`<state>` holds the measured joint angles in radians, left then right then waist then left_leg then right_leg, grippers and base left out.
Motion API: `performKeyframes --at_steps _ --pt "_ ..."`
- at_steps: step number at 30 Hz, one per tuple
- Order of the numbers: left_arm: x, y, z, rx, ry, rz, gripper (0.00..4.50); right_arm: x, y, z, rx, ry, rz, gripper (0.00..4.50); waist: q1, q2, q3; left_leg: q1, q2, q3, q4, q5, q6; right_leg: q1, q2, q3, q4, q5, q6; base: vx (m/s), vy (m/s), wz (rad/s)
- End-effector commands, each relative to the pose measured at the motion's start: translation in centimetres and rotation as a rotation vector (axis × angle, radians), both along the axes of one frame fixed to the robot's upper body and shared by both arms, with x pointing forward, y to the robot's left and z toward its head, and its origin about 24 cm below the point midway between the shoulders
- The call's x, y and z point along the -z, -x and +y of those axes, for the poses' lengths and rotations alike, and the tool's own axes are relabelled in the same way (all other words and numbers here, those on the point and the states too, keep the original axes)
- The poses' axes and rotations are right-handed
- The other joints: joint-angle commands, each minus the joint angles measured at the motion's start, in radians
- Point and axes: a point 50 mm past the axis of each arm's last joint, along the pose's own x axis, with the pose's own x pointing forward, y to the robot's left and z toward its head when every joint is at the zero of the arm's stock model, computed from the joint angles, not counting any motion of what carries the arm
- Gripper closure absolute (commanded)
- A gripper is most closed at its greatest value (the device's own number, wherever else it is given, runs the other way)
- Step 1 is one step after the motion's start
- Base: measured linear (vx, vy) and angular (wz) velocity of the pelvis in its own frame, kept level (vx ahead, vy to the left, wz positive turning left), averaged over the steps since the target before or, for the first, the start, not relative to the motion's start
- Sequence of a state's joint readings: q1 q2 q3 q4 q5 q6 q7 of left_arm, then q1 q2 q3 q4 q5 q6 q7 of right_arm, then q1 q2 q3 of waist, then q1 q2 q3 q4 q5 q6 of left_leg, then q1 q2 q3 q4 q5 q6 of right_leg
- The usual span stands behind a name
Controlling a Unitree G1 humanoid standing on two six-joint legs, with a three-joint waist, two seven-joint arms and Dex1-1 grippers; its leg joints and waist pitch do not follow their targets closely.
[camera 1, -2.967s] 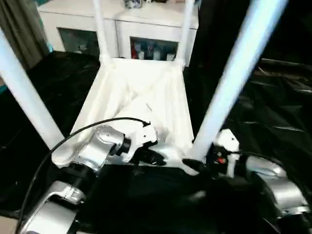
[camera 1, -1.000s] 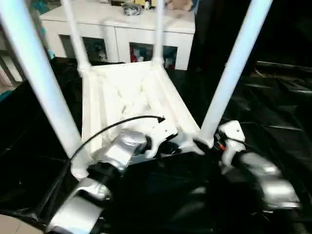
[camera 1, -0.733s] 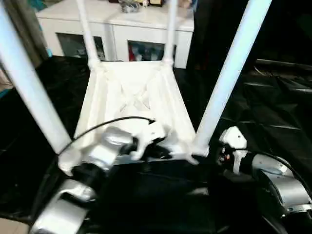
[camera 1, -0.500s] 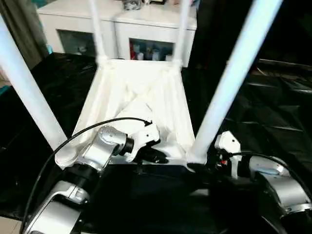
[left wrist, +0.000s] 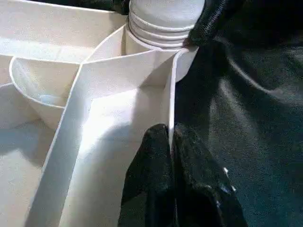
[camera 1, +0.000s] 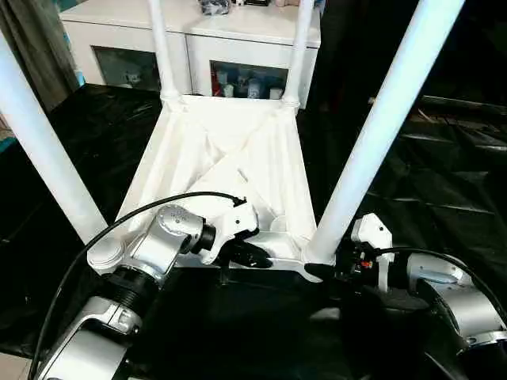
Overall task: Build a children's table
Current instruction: Rotate leg to tighten
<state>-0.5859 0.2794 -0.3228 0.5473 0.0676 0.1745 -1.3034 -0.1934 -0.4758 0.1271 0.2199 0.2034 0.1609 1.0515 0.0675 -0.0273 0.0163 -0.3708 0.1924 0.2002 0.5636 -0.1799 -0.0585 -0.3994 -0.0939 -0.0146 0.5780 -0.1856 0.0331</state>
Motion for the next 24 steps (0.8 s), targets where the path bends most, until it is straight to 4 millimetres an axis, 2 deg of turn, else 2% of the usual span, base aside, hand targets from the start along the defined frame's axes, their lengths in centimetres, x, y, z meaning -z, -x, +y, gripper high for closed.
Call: performKeyframes --at_steps 1,5,7,8,10,12,13,14,16,17,18,19,20,21,22,23,24 --pt "1.2 1.0 -0.6 0.0 0.056 0.078 4.5 0.0 0.6 0.9 -0.062 -0.04 0.021 1.68 0.005 -0.022 -0.035 0.01 0.037 -0.012 -0.06 -0.218 0.086 0.034 -0.038 0.016 -0.058 -0.186 -0.222 0.0 0.0 0.0" --pt "1.3 1.1 -0.6 -0.002 0.052 0.081 4.5 0.1 0.5 1.0 -0.049 -0.047 0.028 1.75 0.005 -0.022 -0.035 0.01 0.036 -0.011 -0.059 -0.215 0.087 0.034 -0.037 0.016 -0.057 -0.189 -0.222 0.0 0.0 0.0" --pt "1.6 1.1 -0.8 -0.023 0.039 0.08 4.5 0.5 0.1 1.0 0.011 -0.051 0.037 1.76 0.004 -0.025 -0.035 0.009 0.036 -0.012 -0.059 -0.209 0.087 0.035 -0.037 0.015 -0.057 -0.184 -0.221 0.0 0.0 0.0" --pt "1.7 0.9 -1.0 -0.05 0.028 0.071 4.5 0.8 -0.1 0.9 0.052 -0.044 0.045 1.76 0.004 -0.023 -0.034 0.01 0.035 -0.011 -0.06 -0.212 0.084 0.033 -0.037 0.015 -0.057 -0.191 -0.221 0.0 0.0 0.0" --pt "1.9 0.6 -1.2 -0.092 0.017 0.055 4.5 1.3 -0.2 0.8 0.098 -0.025 0.053 1.76 0.0 -0.023 -0.031 0.01 0.035 -0.013 -0.063 -0.244 0.069 0.032 -0.038 0.015 -0.063 -0.241 -0.213 0.0 0.0 0.0" --pt "2.3 -0.4 -2.4 -0.219 -0.002 0.008 4.5 2.7 -0.7 1.3 0.246 0.019 0.062 1.76 -0.006 -0.023 -0.027 0.015 0.034 -0.014 -0.067 -0.298 0.036 0.023 -0.037 0.015 -0.073 -0.332 -0.189 0.0 0.0 0.0" --pt "2.3 -0.4 -2.4 -0.219 -0.002 0.008 4.5 2.7 -0.7 1.3 0.246 0.019 0.062 1.77 -0.006 -0.023 -0.027 0.015 0.034 -0.014 -0.067 -0.298 0.036 0.023 -0.037 0.015 -0.073 -0.332 -0.189 0.0 0.0 0.0" --pt "2.3 -0.8 -3.2 -0.271 -0.003 -0.007 4.5 3.3 -1.0 1.9 0.316 0.012 0.071 1.77 -0.01 -0.025 -0.025 0.014 0.032 -0.018 -0.071 -0.333 0.012 0.023 -0.039 0.015 -0.082 -0.416 -0.157 0.0 0.0 0.0" --pt "2.3 -1.1 -4.6 -0.334 0.002 -0.027 4.5 3.7 -1.4 3.1 0.414 -0.007 0.083 1.77 -0.012 -0.028 -0.027 0.018 0.031 -0.022 -0.072 -0.363 0.004 0.02 -0.04 0.014 -0.088 -0.463 -0.136 0.0 0.0 0.0" --pt "2.2 -1.2 -5.7 -0.35 0.003 -0.042 4.5 3.9 -1.8 4.2 0.474 -0.007 0.079 1.78 -0.014 -0.028 -0.023 0.02 0.028 -0.023 -0.072 -0.383 -0.004 0.013 -0.041 0.013 -0.096 -0.518 -0.113 0.0 0.0 0.0" --pt "2.2 -1.2 -5.7 -0.35 0.003 -0.042 4.5 3.9 -1.8 4.2 0.474 -0.007 0.079 1.78 -0.014 -0.028 -0.023 0.02 0.028 -0.023 -0.072 -0.383 -0.004 0.013 -0.041 0.013 -0.096 -0.518 -0.113 0.0 0.0 0.0" --pt "2.2 -1.2 -6.0 -0.352 0.004 -0.046 4.5 4.0 -1.9 4.5 0.489 -0.005 0.077 1.78 -0.015 -0.029 -0.025 0.018 0.028 -0.029 -0.075 -0.395 -0.006 0.016 -0.042 0.011 -0.1 -0.551 -0.094 0.0 0.0 0.0" --pt "2.0 -1.2 -7.2 -0.348 0.0 -0.066 4.5 4.0 -2.3 5.7 0.53 -0.01 0.076 1.78 -0.015 -0.022 -0.023 0.018 0.029 -0.029 -0.076 -0.397 -0.007 0.013 -0.042 0.012 -0.101 -0.549 -0.091 0.0 0.0 0.0" --pt "2.0 -1.2 -7.2 -0.348 0.0 -0.066 4.5 4.0 -2.3 5.7 0.53 -0.01 0.076 1.78 -0.017 -0.022 -0.024 0.021 0.028 -0.027 -0.074 -0.405 -0.01 0.006 -0.04 0.014 -0.103 -0.551 -0.089 0.0 0.0 0.0" --pt "1.9 -1.1 -7.7 -0.329 -0.006 -0.086 4.5 3.7 -2.5 6.6 0.517 -0.005 0.056 1.78 -0.019 -0.025 -0.025 0.019 0.026 -0.031 -0.076 -0.413 -0.009 0.012 -0.041 0.01 -0.103 -0.562 -0.085 0.0 0.0 0.0" --pt "1.9 -1.1 -7.7 -0.329 -0.006 -0.086 4.5 3.7 -2.5 6.6 0.517 -0.005 0.056 1.78 -0.019 -0.025 -0.025 0.015 0.027 -0.032 -0.077 -0.407 -0.009 0.015 -0.041 0.011 -0.102 -0.552 -0.083 0.0 0.0 0.0" --pt "1.9 -1.0 -8.1 -0.306 -0.009 -0.096 4.5 3.5 -2.7 7.2 0.497 -0.007 0.04 1.78 -0.02 -0.02 -0.023 0.018 0.028 -0.029 -0.077 -0.42 -0.005 0.007 -0.038 0.012 -0.105 -0.533 -0.084 0.0 0.0 0.0"
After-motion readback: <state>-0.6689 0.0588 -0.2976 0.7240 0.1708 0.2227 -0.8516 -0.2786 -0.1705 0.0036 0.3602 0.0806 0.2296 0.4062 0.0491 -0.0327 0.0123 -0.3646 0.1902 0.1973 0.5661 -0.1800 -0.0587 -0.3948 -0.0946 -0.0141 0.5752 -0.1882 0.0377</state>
